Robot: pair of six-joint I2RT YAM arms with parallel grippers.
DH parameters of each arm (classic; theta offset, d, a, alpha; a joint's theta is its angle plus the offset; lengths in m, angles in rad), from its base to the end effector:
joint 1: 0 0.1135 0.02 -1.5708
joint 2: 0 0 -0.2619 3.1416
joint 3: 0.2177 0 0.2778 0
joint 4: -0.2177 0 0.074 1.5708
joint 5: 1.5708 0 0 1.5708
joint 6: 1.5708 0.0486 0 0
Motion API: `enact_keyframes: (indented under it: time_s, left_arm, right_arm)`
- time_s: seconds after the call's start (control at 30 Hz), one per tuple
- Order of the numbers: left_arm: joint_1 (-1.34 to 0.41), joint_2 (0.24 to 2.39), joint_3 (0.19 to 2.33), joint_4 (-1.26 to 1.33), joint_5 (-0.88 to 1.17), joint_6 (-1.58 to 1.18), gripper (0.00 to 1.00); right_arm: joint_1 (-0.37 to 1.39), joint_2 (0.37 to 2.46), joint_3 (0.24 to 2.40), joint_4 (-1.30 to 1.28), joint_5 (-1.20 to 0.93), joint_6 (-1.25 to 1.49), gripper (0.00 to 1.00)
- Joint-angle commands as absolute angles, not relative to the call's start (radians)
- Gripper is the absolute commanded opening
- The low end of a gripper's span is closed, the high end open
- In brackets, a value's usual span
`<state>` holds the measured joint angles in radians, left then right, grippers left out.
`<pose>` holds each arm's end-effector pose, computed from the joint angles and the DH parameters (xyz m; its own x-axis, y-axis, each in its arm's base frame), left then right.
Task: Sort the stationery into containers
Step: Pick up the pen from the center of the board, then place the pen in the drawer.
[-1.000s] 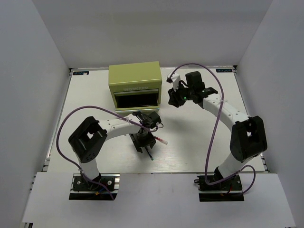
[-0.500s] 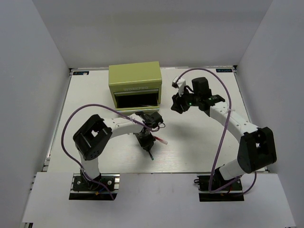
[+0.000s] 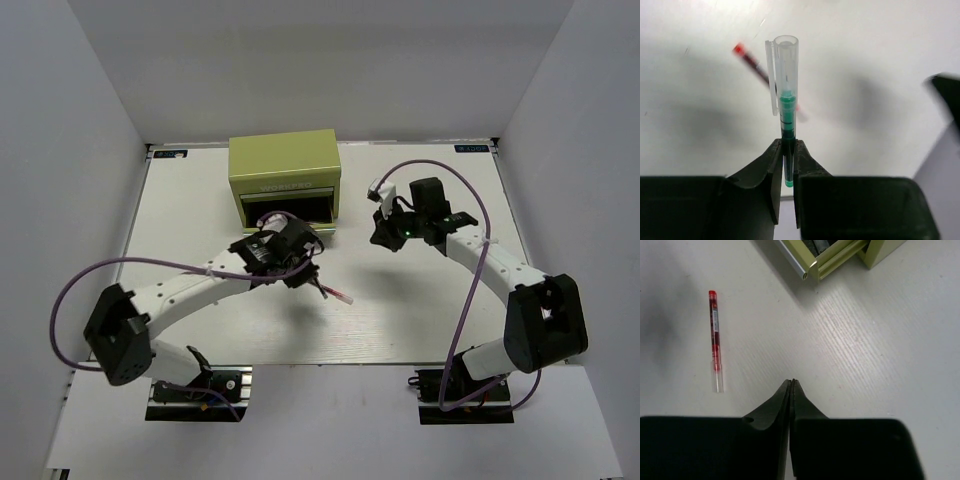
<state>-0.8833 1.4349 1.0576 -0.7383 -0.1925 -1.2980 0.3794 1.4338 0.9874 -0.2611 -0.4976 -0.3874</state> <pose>0.2054 -0.2355 0.2195 -0.8327 -0.4754 -0.2839 -0.3589 0.8538 -0.3771 0.3105 0.1488 0.2341 -0.3087 -0.4805 -0.8209 -0.8414 0.5404 0.0001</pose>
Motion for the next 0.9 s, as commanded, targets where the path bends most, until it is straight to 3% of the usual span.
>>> enact_keyframes:
  time_s: [0.0,0.33,0.77,0.83,0.87]
  left_arm:
    - [-0.862,1.359,1.064,-0.643,-0.388,-1.334,0.0]
    - [-0.766,1.451,1.098,-0.332,-0.603,-1.62,0.0]
    - [-0.606,1.673,1.164,-0.169,-0.56,-1.805,0.0]
    - [-0.594,1.692,1.186,-0.169,-0.549,-1.805,0.01]
    - [-0.585,1.701,1.206,-0.169,-0.525,-1.805,0.14]
  right_arm:
    - [0.373,1.404,0.971,-0.258,-0.551,-0.406,0.0]
    - [0.373,1.345,0.942,-0.275,-0.528,-0.426,0.0]
    - [0.371,1.267,0.865,-0.278,-0.5,-0.43,0.0]
    - [0.373,1.27,0.865,-0.287,-0.503,-0.437,0.05]
    - [0.371,1.273,0.865,-0.29,-0.509,-0.44,0.17]
